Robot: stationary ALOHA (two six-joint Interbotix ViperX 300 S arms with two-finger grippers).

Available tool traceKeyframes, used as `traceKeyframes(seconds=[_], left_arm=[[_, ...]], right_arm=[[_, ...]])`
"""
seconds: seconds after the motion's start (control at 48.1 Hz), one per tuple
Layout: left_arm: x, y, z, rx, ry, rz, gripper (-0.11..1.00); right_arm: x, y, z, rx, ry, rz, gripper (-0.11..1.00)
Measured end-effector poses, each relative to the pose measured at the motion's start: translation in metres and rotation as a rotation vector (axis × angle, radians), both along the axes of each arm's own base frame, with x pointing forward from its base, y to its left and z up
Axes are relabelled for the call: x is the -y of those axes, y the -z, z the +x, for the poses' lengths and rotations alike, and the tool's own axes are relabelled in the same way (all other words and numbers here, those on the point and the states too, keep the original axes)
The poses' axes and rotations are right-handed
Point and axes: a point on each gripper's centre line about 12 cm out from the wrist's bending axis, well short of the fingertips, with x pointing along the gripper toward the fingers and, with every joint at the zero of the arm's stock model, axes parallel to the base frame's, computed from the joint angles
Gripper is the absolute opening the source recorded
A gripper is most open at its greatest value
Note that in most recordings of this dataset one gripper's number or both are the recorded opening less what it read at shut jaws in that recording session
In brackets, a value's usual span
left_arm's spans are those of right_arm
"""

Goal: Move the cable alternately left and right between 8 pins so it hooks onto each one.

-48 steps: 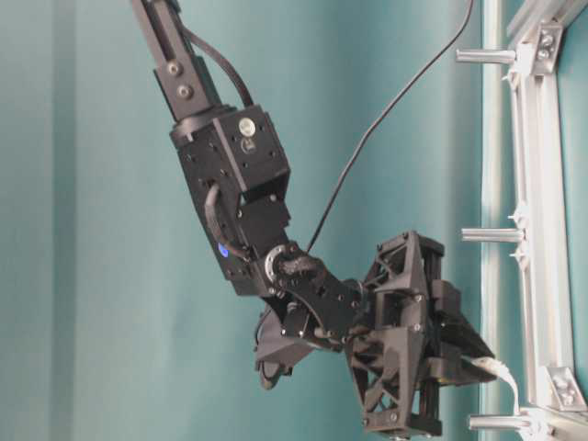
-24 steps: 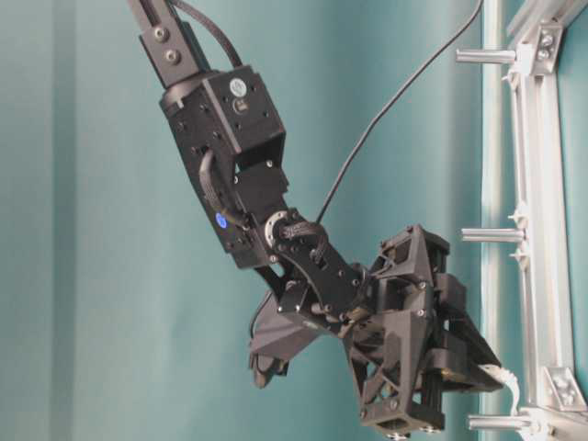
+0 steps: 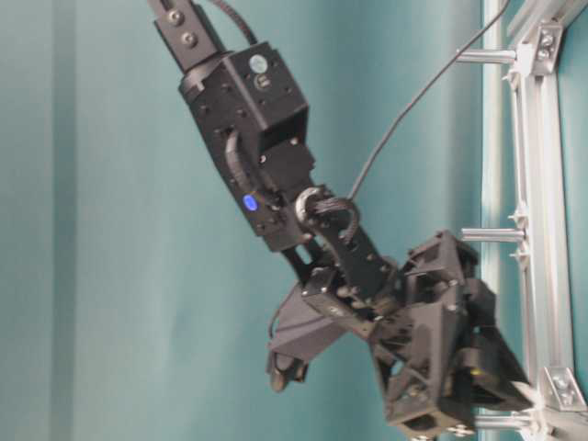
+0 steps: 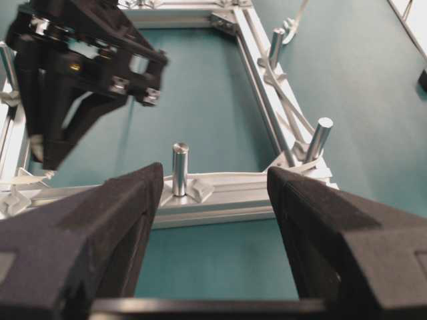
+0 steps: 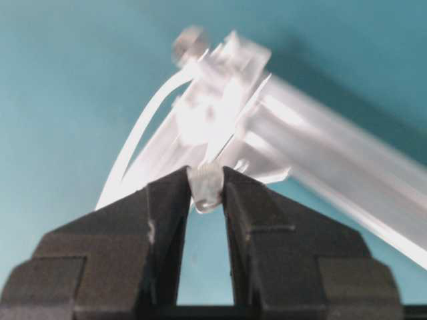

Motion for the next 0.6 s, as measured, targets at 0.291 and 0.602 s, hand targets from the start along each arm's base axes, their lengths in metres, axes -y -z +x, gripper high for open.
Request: traceKeyframes(seconds=[0.291,0.602], left_arm=[[0.000,0.001,0.000,-0.003,0.000,0.000,0.66],[0.000,0.001,0.000,-0.005,0.000,0.000,0.66]], right_arm=[[-0.005,-0.005,-0.022,-0.082,0.032,-0.016,0.17],[-0.009,-0.011,-0.053,-0.139,0.046,-0.024,0.17]])
